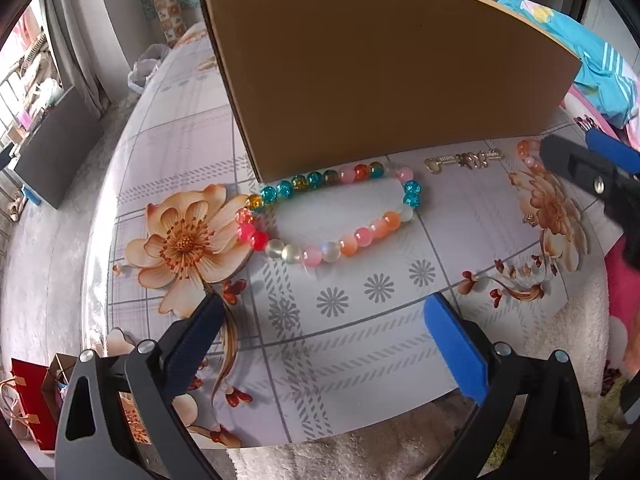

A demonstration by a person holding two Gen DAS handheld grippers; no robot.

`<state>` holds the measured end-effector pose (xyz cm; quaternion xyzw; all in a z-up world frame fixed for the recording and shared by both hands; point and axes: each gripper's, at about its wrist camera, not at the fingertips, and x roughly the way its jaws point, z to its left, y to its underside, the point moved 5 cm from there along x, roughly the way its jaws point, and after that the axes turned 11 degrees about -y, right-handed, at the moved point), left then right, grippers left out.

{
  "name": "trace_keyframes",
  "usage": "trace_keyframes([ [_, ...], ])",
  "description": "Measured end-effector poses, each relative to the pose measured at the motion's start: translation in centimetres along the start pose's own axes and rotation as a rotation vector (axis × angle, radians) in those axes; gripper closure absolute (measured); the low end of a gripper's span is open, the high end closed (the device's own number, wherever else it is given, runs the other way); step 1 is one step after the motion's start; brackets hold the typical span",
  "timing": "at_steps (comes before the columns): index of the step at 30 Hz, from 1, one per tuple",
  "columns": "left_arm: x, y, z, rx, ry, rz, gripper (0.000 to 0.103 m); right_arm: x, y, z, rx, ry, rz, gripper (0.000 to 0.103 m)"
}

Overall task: Organize jewelry
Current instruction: 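Move the right gripper back toward the multicolour bead bracelet, then close the right gripper on the multicolour bead bracelet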

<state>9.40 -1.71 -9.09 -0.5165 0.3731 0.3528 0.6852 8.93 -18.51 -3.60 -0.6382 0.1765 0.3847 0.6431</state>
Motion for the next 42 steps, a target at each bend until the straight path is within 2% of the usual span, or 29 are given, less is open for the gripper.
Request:
trace_keyframes([
  [4, 0.0, 0.1, 0.1, 0.002, 0.005, -0.023, 0.004, -0.3, -0.2, 0.6, 0.037, -0.090, -0.031, 0.008],
  [7, 0.0, 0.1, 0.1, 0.024, 0.012, -0.032, 0.004, -0.8, -0.4, 0.6, 0.047, -0.116, -0.050, 0.011],
  [10, -0.8, 0.2, 0.8, 0.021, -0.026, -0.086, 0.004, -1.3, -0.4, 0.2, 0.059, -0.139, -0.057, 0.021],
  [14, -1.9, -0.9, 2.5, -0.050, -0.023, -0.150, 0.004, -1.3, 0.0, -0.1, 0.082, -0.184, -0.037, 0.037],
  [17, -1.7, -2.1, 3.2, -0.078, -0.042, -0.173, 0.004, -0.7, 0.7, 0.3, 0.093, -0.216, 0.003, 0.045],
  [21, -0.4, -3.0, 2.5, -0.046, -0.087, -0.184, 0.005, -0.1, 1.6, 1.0, 0.094, -0.242, 0.044, 0.054],
  [26, 0.4, -2.4, 2.6, -0.026, -0.135, -0.202, 0.006, 0.0, 1.8, 1.7, 0.079, -0.249, 0.055, 0.058],
  [32, -0.1, 0.1, 2.5, 0.019, -0.110, -0.179, 0.011, 0.6, 2.1, 2.3, 0.071, -0.264, 0.069, 0.059],
  [36, -0.7, 1.3, 3.2, -0.017, -0.064, -0.146, 0.013, 1.1, 1.8, 2.3, 0.065, -0.276, 0.079, 0.059],
  [39, -1.5, 1.0, 4.1, -0.069, -0.042, -0.181, 0.013, 1.3, 1.7, 2.6, 0.055, -0.284, 0.081, 0.059],
  [42, -1.8, -0.5, 5.0, -0.111, -0.065, -0.225, 0.013, 1.7, 1.6, 3.1, 0.047, -0.293, 0.087, 0.059],
])
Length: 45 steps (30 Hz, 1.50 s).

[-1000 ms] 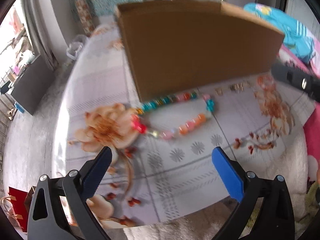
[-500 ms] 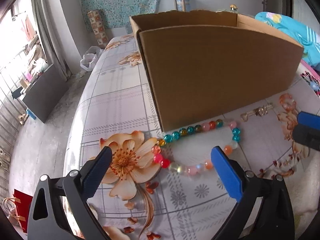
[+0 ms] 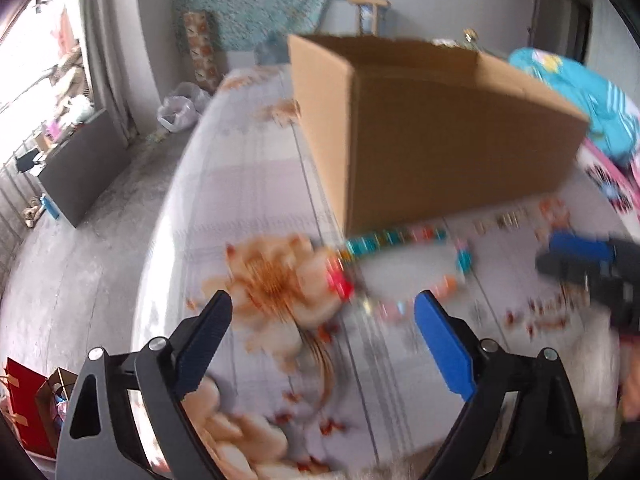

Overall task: Organize jewelry
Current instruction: 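Close the right gripper on the multicolour bead bracelet, then lift the bead bracelet with the right gripper over the box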

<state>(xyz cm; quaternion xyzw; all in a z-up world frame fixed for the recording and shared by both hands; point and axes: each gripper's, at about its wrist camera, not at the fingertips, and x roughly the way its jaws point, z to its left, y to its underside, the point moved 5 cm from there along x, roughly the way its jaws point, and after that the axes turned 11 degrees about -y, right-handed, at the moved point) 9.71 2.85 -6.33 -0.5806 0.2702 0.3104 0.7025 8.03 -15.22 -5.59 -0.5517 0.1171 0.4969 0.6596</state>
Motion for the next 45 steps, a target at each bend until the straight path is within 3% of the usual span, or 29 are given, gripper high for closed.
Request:
trace_keyframes([
  [5, 1.4, -1.6, -1.1, 0.016, -0.033, -0.027, 0.030, 0.4, 0.0, 0.6, -0.003, -0.009, 0.012, 0.059],
  [9, 2.2, -0.3, -1.7, 0.071, -0.027, 0.006, 0.047, 0.2, 0.2, 0.4, 0.000, -0.004, 0.016, 0.059],
  [20, -0.6, 2.5, -1.4, 0.066, 0.029, 0.063, 0.055, 0.8, 0.2, 0.8, 0.007, -0.064, 0.037, 0.067],
  [27, 0.3, 1.2, -0.8, 0.017, 0.089, 0.060, 0.065, 2.6, -0.9, 2.0, -0.029, -0.097, 0.065, 0.077],
  [34, 1.3, 0.5, -1.7, 0.099, 0.076, 0.060, 0.077, 5.1, -2.2, 2.1, -0.068, -0.082, 0.104, 0.080],
  [38, 1.6, 0.3, -1.8, 0.099, 0.086, 0.054, 0.083, 6.4, -2.3, 2.2, -0.098, -0.057, 0.129, 0.084],
  [41, 1.7, 0.1, -1.8, 0.097, 0.090, 0.047, 0.089, 6.9, -2.6, 2.6, -0.131, -0.026, 0.131, 0.095],
  [45, 1.7, 0.1, -1.4, 0.085, 0.100, 0.038, 0.094, 6.9, -2.6, 2.3, -0.127, -0.032, 0.129, 0.096],
])
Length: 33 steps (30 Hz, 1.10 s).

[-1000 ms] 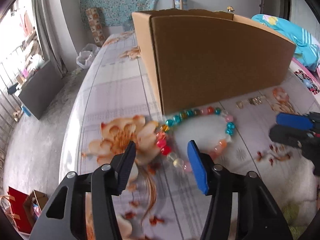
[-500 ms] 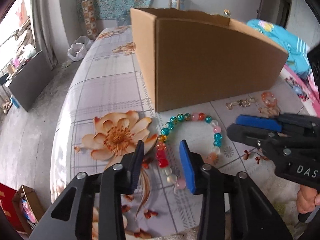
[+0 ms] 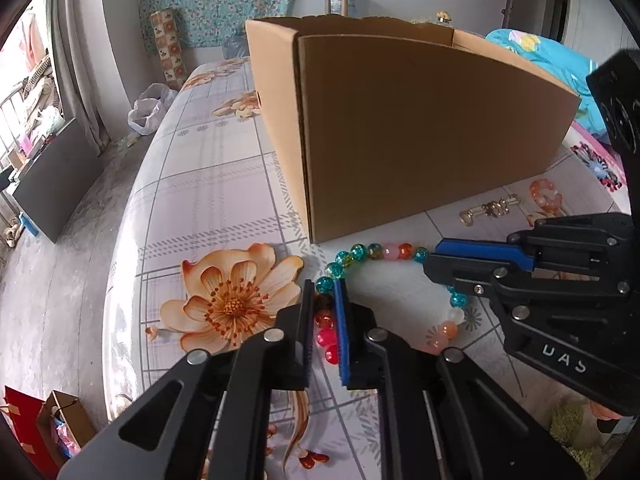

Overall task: Organize jewelry
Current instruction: 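Lift the bead bracelet with the right gripper over the box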

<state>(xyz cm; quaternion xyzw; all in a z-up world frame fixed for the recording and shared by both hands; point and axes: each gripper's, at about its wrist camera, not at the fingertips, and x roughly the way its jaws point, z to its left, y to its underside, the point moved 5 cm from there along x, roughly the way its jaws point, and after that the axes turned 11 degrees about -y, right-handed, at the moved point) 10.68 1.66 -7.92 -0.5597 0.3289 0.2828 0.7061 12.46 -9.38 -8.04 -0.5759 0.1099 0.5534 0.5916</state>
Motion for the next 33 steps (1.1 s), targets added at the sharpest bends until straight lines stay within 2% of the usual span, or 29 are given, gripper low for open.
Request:
trace_keyframes([
  [8, -3.2, -0.7, 0.3, -0.047, 0.047, -0.068, 0.094, -3.0, 0.3, 1.1, 0.019, -0.028, -0.063, 0.096],
  [13, -7.6, -2.0, 0.4, -0.062, 0.080, -0.161, 0.094, -6.9, 0.0, 1.6, -0.002, -0.029, -0.142, 0.096],
  [19, -12.6, -5.2, -0.1, -0.060, 0.119, -0.306, 0.094, -12.6, -2.5, 3.0, -0.066, -0.044, -0.299, 0.096],
  [24, -15.6, -9.4, -0.1, -0.043, 0.124, -0.431, 0.094, -14.7, -6.4, 3.5, -0.121, -0.057, -0.390, 0.096],
  [26, -15.6, -11.2, -0.1, -0.028, 0.110, -0.466, 0.094, -14.2, -8.2, 3.1, -0.128, -0.055, -0.402, 0.096],
  [29, -13.9, -13.3, 0.4, -0.036, 0.116, -0.465, 0.094, -12.7, -10.6, 1.5, -0.105, -0.077, -0.390, 0.096],
  [33, -8.1, -15.2, 0.8, -0.047, 0.126, -0.356, 0.094, -10.1, -12.0, -1.2, -0.052, -0.088, -0.333, 0.096],
])
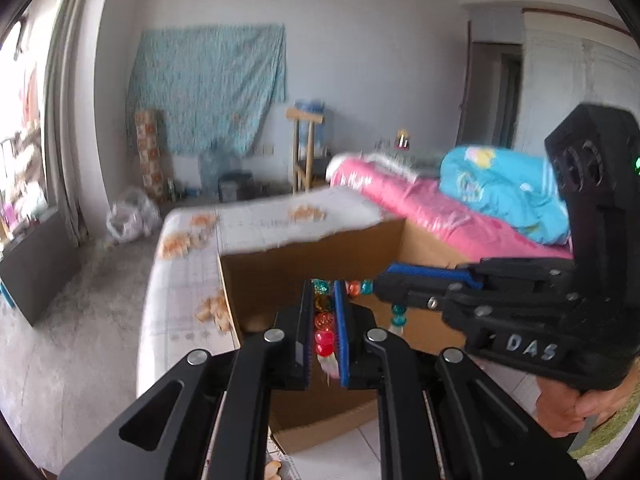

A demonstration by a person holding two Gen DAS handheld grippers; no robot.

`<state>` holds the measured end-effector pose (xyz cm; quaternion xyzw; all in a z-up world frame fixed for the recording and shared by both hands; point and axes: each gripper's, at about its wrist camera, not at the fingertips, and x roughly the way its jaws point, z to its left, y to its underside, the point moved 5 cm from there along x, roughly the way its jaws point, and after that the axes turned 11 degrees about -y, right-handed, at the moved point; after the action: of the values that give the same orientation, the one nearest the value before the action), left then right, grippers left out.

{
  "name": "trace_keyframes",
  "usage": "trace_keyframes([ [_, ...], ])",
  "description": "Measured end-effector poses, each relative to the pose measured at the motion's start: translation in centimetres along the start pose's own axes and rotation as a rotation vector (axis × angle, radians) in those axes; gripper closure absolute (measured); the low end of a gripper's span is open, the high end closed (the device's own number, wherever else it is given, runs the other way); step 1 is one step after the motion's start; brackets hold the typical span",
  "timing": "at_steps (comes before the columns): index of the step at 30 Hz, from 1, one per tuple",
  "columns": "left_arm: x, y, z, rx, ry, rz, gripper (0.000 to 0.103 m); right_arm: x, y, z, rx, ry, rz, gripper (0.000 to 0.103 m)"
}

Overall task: Organize jewelry
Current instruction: 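Lift the bead bracelet with the right gripper over the box, then open the right gripper to drop the bracelet into the box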

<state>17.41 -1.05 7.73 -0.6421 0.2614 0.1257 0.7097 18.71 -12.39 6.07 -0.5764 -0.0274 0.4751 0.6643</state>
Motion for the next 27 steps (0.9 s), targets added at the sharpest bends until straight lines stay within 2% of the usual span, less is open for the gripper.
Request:
trace_keyframes([
  [5, 4.5, 2.1, 0.5, -0.021, -0.009, 0.140, 0.094, 3.7, 1.4, -2.7, 0.080, -0.006, 0.115, 0.096],
  [10, 5.6, 3.3, 0.4, -0.008, -0.016, 0.177, 0.093, 5.8, 2.8, -3.5, 0.104, -0.004, 0.207, 0.095],
  [11, 5.9, 3.4, 0.4, -0.004, -0.022, 0.184, 0.093, 6.0, 2.9, -3.7, 0.108, -0.001, 0.216, 0.092],
  [20, 6.2, 3.7, 0.9, -0.019, -0.054, 0.174, 0.093, 4.4, 2.6, -5.3, 0.154, 0.024, 0.168, 0.090],
  [27, 3.6, 3.7, 1.2, -0.033, -0.068, 0.122, 0.093, 1.1, 2.8, -4.5, 0.151, 0.038, 0.087, 0.084],
])
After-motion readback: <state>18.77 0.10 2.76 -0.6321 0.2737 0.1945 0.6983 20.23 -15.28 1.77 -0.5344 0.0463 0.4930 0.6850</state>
